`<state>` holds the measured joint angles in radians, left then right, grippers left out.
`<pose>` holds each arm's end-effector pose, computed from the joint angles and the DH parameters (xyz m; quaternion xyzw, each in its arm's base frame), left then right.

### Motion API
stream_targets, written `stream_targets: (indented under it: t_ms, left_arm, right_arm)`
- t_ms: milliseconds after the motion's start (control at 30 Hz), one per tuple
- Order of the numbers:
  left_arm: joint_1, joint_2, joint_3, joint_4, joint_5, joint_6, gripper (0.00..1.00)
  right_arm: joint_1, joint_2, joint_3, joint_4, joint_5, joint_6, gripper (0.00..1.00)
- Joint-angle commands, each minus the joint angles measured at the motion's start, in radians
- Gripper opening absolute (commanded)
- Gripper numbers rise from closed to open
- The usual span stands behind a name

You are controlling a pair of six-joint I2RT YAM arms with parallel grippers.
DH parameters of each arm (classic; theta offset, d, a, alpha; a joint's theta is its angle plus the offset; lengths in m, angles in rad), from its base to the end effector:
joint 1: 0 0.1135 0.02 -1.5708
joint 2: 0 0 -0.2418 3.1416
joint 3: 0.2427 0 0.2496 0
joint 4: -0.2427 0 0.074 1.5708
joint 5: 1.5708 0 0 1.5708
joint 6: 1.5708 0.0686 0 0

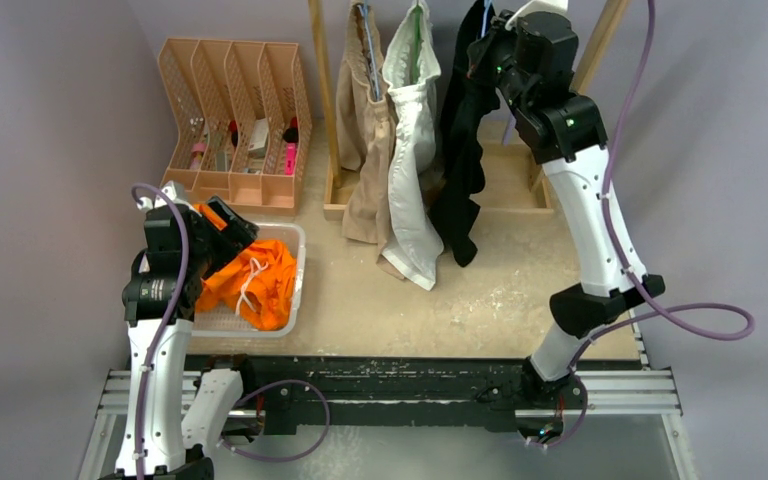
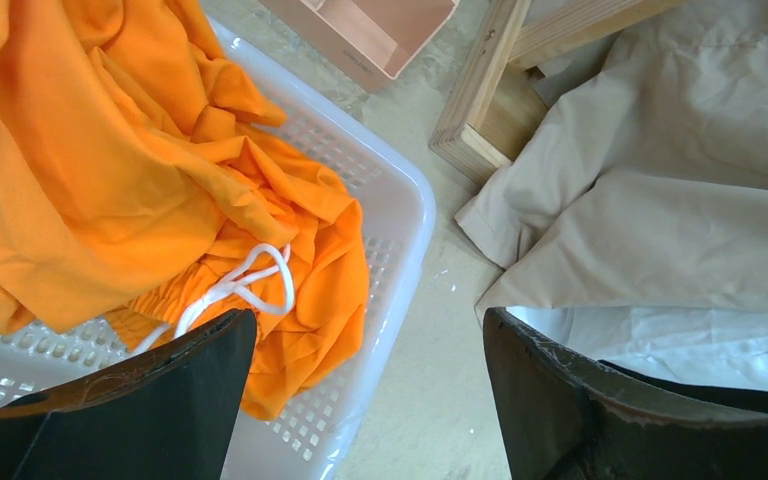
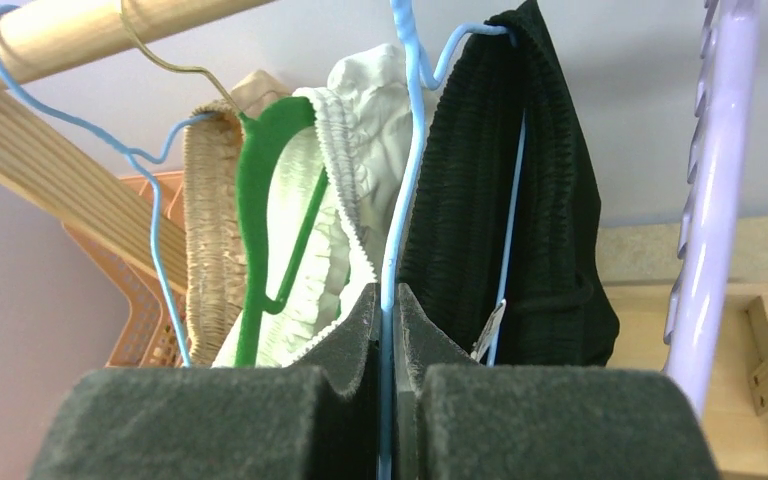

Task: Remove the shorts from the hanger
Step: Pick up the hanger from the clothes rod.

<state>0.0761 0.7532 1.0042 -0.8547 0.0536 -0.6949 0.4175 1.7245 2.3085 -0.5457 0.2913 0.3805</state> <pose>0.1805 0.0101 0.3163 -0.3212 0.8248 -0.1641 0.4355 0.3423 0.1303 0.5414 0.0919 0.6879 0.1842 0.6960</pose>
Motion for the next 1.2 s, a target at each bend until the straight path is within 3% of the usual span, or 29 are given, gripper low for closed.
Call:
stream_targets:
  t_ms: [0,267,600,767,900,1000,1100,1167]
  left_arm:
    - [-0.001,-0.002,0.043,0.038,0.045,0.013,0.83]
    - [-0.001,0.007,0.045,0.088,0.148,0.011,0.85]
    - [-0.023,0.050,0.045,0.141,0.265,-0.013,0.86]
    - [-0.147,0.084,0.044,0.161,0.221,-0.035,0.86]
    - [-0.319,0.081,0.054,0.145,0.020,-0.075,0.86]
    - [-0.343,0.073,0.011,0.211,0.080,-0.117,0.85]
    - [-0.409,0.107,0.004,0.227,0.086,-0.121,0.73]
    - [-0.470,0.121,0.014,0.225,0.049,-0.110,0.70]
  right_arm:
    - [-0.007,-0.066,-0.011,0.127,-0.034,-0.025,0.00]
    - [-0.007,-0.167,-0.146,0.099,-0.118,-0.008,0.00]
    - [-0.006,-0.451,-0.499,0.097,-0.263,0.046,0.00]
    - [-0.006,-0.598,-0.694,0.090,-0.366,0.077,0.00]
    - [-0.006,-0.711,-0.835,0.079,-0.432,0.098,0.00]
    - [-0.006,-0.782,-0.940,0.061,-0.468,0.121,0.00]
    - [-0.006,-0.851,-1.042,0.036,-0.479,0.149,0.00]
    - [-0.006,-0.906,-1.126,0.046,-0.490,0.186,0.00]
